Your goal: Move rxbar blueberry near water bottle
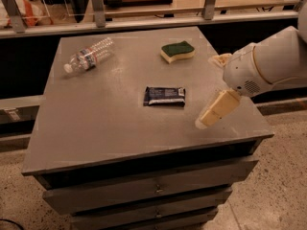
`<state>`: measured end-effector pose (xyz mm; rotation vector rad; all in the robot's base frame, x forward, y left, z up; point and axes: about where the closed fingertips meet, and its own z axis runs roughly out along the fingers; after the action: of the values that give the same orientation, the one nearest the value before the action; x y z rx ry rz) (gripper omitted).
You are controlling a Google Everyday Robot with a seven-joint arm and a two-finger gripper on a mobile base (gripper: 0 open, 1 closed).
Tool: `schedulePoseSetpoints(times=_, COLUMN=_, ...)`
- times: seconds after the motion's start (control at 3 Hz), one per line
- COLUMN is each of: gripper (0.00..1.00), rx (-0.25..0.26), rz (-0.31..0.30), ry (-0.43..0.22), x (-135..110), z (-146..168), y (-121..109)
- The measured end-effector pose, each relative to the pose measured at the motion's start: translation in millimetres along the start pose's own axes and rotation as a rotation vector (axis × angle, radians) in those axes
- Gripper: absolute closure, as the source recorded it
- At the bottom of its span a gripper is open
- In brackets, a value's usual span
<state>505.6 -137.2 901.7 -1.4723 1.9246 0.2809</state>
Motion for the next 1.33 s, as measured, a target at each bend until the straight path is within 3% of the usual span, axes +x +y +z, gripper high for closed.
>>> schedulePoseSetpoints(times=0.67, gripper=0.0, rx=0.018, rz=0.008, ry=-0.048, x=-5, z=11, y=-15)
schedulePoseSetpoints(times=1.33, gripper=0.0, rx=-0.035, rz=0.018, ry=-0.089, x=-10, z=53, y=-46)
